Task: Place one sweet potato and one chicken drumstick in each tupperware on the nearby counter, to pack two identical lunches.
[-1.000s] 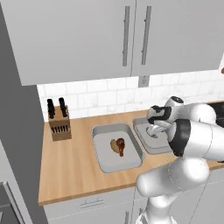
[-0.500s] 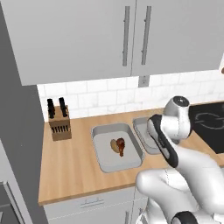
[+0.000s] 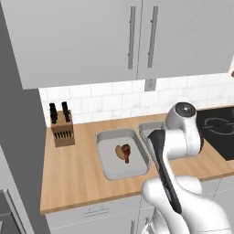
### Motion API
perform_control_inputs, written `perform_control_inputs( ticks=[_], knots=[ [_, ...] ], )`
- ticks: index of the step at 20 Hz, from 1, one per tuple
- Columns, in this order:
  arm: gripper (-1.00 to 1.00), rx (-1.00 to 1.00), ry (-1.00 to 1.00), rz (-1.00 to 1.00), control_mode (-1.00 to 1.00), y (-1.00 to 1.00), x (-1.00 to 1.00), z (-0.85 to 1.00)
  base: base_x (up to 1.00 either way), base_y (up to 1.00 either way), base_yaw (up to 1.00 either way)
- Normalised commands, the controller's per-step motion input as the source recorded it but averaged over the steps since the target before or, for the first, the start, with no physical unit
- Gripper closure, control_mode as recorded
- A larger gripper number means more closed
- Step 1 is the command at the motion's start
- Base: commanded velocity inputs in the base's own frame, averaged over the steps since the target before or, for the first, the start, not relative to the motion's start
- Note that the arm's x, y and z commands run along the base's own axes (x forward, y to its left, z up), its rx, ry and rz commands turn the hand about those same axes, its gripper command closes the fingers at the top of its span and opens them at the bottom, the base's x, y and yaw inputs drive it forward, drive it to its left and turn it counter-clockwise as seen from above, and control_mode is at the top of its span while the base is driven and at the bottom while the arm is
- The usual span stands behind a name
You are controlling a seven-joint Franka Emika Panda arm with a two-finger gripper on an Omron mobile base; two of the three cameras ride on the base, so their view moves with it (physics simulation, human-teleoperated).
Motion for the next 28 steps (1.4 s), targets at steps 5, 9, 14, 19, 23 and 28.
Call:
perform_control_inputs(
  ticks=[5,9,14,19,23,28],
  knots=[
    [-1.00,0.00,-0.12,0.07,-1.00,0.06,-0.62,0.23,0.00,0.00,0.00],
    [-1.00,0.03,-0.04,0.16,1.00,-0.04,-0.33,-0.15,-0.14,0.00,0.08],
    [-1.00,0.00,0.00,0.00,1.00,0.00,0.00,0.00,-0.87,0.00,0.33],
    [-1.00,0.00,0.00,0.00,1.00,0.00,0.00,0.00,-1.00,0.10,0.23],
    [-1.00,0.00,0.00,0.00,1.00,0.00,0.00,0.00,-1.00,0.55,0.21],
    [-1.00,0.00,0.00,0.00,1.00,0.00,0.00,0.00,-0.78,1.00,0.37]
  ],
)
